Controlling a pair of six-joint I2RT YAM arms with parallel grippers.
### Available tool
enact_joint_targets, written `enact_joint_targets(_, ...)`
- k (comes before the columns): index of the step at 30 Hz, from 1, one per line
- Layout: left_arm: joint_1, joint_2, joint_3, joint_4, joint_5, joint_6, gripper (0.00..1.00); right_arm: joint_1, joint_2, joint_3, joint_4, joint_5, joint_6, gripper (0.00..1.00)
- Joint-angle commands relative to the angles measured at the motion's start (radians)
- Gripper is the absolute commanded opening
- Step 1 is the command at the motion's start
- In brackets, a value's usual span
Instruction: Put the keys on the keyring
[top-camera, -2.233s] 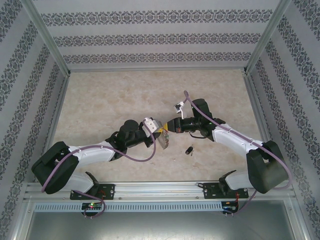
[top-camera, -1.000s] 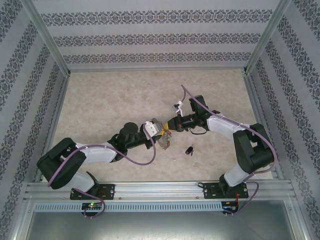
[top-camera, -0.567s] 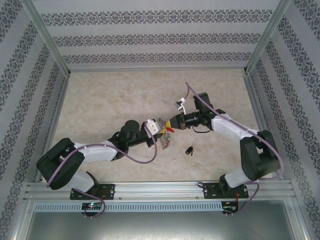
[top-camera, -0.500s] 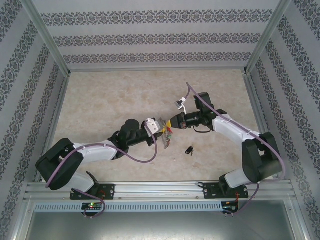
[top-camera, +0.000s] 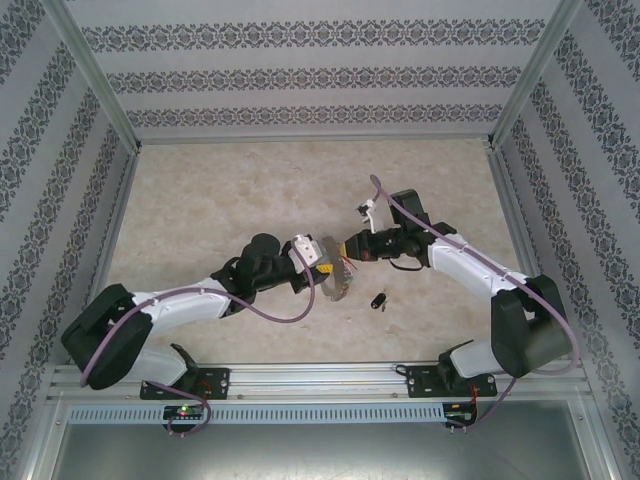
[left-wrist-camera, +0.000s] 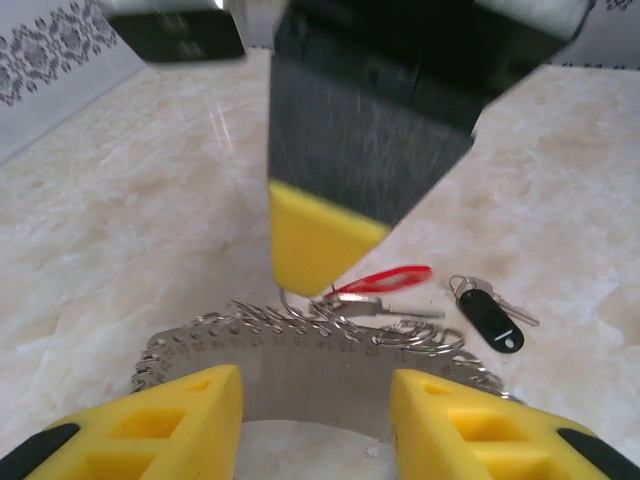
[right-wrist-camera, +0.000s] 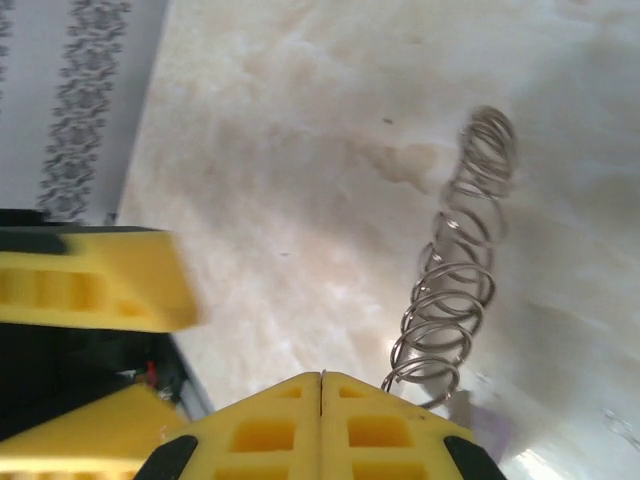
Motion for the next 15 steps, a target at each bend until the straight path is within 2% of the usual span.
enact_joint_targets(1, 0.003, -0.062, -0.027, -0.033, 0.004, -0.027, 0.45, 0.005, -0.006, -0.038, -0.039, 0.139, 0.031, 0.0)
enact_joint_targets(5, 0.008, -0.093, -0.052, -0.042, -0.04, -0.055, 0.46, 0.005, -0.004, -0.079, -0.047, 0.187, 0.051, 0.0)
enact_joint_targets(8, 0.011, -0.106, -0.064, -0.047, -0.073, -0.099, 0.47, 0.024, 0.004, -0.103, -0.021, 0.162, 0.074, 0.0)
enact_joint_targets(12, 0.017, -0.117, -0.065, -0.063, -0.188, -0.23, 0.5, 0.084, 0.034, -0.106, -0.004, 0.16, 0.105, 0.0)
enact_joint_targets(15, 0.034, -0.124, -0.046, -0.134, -0.268, -0.325, 0.5, 0.124, 0.041, -0.122, 0.042, 0.14, 0.158, 0.0)
